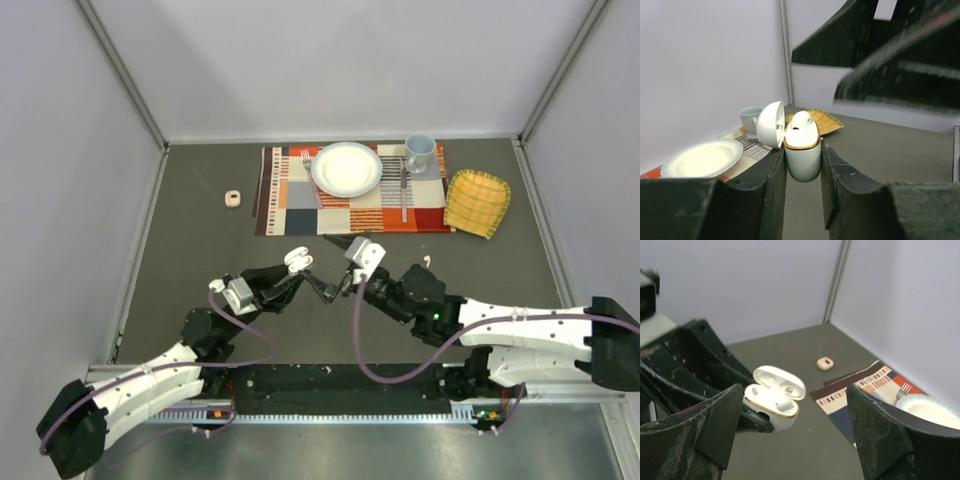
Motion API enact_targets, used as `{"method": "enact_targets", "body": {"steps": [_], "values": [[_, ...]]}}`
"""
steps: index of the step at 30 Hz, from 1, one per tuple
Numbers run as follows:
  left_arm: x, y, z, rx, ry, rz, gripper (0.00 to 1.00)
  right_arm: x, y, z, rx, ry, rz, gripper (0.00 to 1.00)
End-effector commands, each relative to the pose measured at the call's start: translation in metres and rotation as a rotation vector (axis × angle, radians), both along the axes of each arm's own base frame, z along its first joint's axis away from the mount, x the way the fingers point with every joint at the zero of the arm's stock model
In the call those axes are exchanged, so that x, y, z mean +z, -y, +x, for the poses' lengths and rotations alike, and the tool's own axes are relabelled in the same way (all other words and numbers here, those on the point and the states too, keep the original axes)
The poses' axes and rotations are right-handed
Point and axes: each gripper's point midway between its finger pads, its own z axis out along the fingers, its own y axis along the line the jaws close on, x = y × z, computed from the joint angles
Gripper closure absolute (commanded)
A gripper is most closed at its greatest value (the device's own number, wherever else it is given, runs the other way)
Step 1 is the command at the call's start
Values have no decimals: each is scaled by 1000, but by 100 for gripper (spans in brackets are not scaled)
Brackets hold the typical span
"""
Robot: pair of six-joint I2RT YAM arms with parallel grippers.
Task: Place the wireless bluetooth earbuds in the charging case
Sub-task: Move the left earbud to the center of the board.
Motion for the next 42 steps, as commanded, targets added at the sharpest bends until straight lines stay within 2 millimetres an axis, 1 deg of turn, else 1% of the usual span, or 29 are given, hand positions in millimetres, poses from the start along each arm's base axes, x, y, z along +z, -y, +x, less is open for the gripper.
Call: {"method": "enact_targets", "body": {"steps": [1, 3, 5, 8, 11, 12, 13, 14, 15, 16, 17, 18, 20, 22, 23, 24, 26, 27, 30, 31, 33, 34, 35, 36, 37, 38, 40, 41, 42], "values": [[20, -8, -3, 20, 58, -65, 100, 85, 42, -8, -24, 8, 321, 9], [20, -8, -4, 18, 59, -65, 100, 97, 55, -6, -60, -3, 378, 4], [20, -9, -4, 20, 60, -67, 100, 103, 64, -4, -81, -10, 395, 2], [21, -11, -5, 22, 63, -72, 100, 99, 69, 1, -119, -29, 382, 1], [21, -12, -6, 22, 66, -76, 100, 83, 71, 19, -223, -92, 344, 1], [19, -12, -6, 22, 62, -71, 100, 67, 74, 30, -300, -155, 310, 1], [23, -14, -7, 25, 67, -84, 100, 57, 80, 42, -357, -195, 288, 1], [23, -14, -7, 27, 69, -85, 100, 36, 82, 51, -416, -258, 213, 1], [22, -16, -7, 31, 68, -86, 100, 22, 83, 56, -431, -366, 233, 1], [22, -17, -8, 37, 68, -85, 100, 12, 95, 71, -492, -426, 236, 1], [21, -19, -6, 47, 60, -86, 100, 5, 95, 75, -489, -494, 239, 2], [22, -20, -5, 55, 54, -86, 100, -21, 98, 78, -511, -612, 223, 3], [19, -23, -3, 74, 38, -80, 100, -51, 106, 90, -506, -729, 206, 4], [19, -27, -3, 88, 36, -89, 100, -78, 105, 94, -490, -853, 220, 8], [20, -31, -2, 105, 31, -99, 100, -85, 106, 99, -467, -930, 245, 9], [22, -35, -3, 116, 37, -117, 100, -105, 104, 102, -479, -987, 214, 11], [22, -40, 0, 142, 27, -129, 100, -113, 98, 107, -475, -1040, 205, 11], [26, -45, -1, 165, 53, -130, 100, -127, 94, 110, -497, -1074, 186, 12], [22, -47, -1, 174, 48, -115, 100, -135, 81, 117, -506, -1141, 206, 14], [22, -48, -1, 176, 49, -115, 100, -146, 75, 123, -532, -1183, 194, 15], [22, -53, 2, 207, 39, -124, 100, -155, 64, 127, -553, -1258, 198, 16], [22, -54, 2, 210, 37, -125, 100, -155, 53, 135, -556, -1281, 187, 17], [21, -55, 2, 213, 37, -121, 100, -166, 50, 134, -585, -1336, 170, 17], [21, -56, 1, 220, 42, -117, 100, -168, 45, 136, -583, -1355, 158, 17], [20, -58, 3, 232, 38, -115, 100, -157, 31, 140, -535, -1365, 161, 17], [20, -59, 3, 240, 38, -113, 100, -172, 24, 141, -544, -1401, 140, 17], [20, -62, 3, 254, 42, -113, 100, -172, 9, 144, -520, -1440, 152, 18], [21, -64, 3, 259, 46, -114, 100, -183, 1, 142, -510, -1500, 151, 18], [22, -65, 3, 265, 50, -114, 100, -182, -7, 145, -501, -1523, 165, 18]]}}
